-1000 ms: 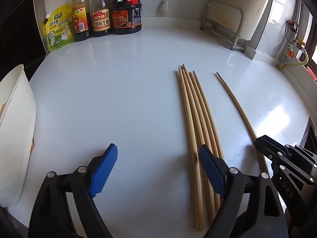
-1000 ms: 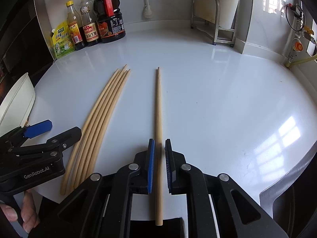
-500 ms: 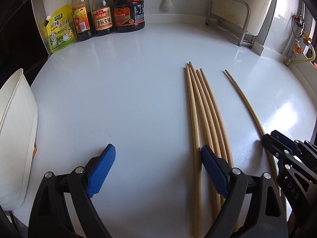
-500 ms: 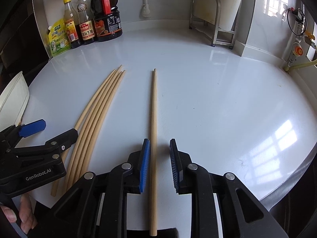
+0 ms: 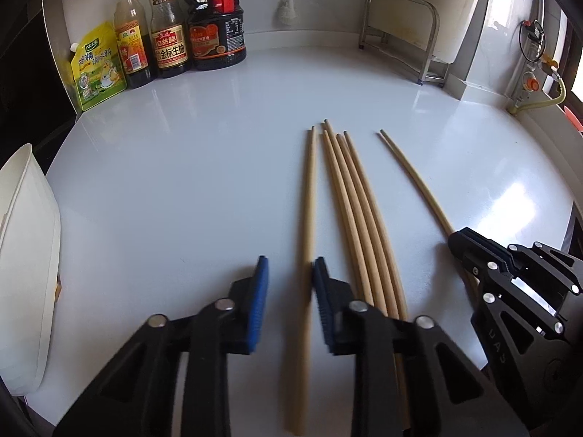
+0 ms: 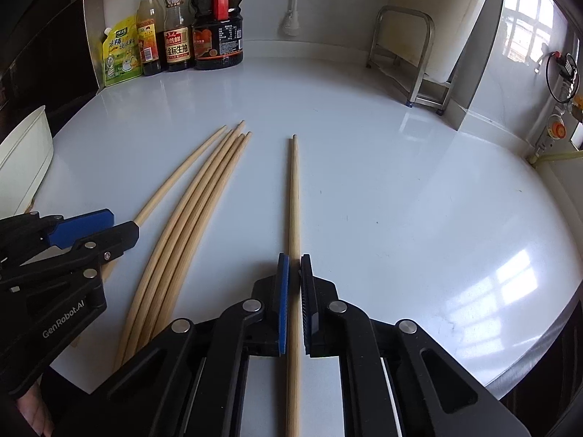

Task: Organize utensils
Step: 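Close the left tool on one chopstick while the right tool grasps another, then carry both held chopsticks over the white basin and lower them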

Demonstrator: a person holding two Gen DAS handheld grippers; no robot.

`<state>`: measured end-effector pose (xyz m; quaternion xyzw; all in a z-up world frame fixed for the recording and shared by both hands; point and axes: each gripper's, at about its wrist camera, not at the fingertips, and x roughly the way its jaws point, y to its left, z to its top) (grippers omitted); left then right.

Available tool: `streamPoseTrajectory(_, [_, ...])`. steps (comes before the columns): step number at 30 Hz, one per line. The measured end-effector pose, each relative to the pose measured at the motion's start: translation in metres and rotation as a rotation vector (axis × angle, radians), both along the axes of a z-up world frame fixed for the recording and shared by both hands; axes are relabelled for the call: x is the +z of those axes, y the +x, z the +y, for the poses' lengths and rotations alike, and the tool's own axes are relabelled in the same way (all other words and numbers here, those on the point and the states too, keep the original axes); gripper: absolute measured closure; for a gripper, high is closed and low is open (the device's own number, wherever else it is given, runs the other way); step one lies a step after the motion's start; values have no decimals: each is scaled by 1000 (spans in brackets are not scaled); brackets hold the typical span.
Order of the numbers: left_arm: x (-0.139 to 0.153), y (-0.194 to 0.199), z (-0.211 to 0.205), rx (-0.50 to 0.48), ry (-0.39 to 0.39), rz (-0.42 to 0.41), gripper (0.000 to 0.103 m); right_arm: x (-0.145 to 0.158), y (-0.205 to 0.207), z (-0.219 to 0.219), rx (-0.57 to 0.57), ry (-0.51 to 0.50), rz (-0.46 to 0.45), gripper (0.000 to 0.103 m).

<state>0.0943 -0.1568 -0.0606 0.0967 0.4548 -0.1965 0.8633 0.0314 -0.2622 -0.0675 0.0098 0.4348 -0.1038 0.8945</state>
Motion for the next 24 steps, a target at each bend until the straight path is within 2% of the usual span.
streamPoseTrajectory(2, [1, -1, 0, -7, -9, 12, 95, 0, -1, -2, -2, 17, -6, 97])
streamPoseTrajectory(8, [4, -4, 13, 4, -48, 55, 96, 3, -5, -10, -20, 145, -21, 97])
streamPoseTrajectory(11, [11, -8, 22, 11, -68, 52, 96, 7, -9, -7, -20, 173, -37, 97])
streamPoseTrajectory(16, [30, -12, 43, 27, -101, 29, 96, 21, -10, 6, 10, 208, -72, 97])
streamPoseTrajectory(24, [78, -16, 88, 71, -165, -56, 96, 66, 1, 46, 108, 225, -153, 97])
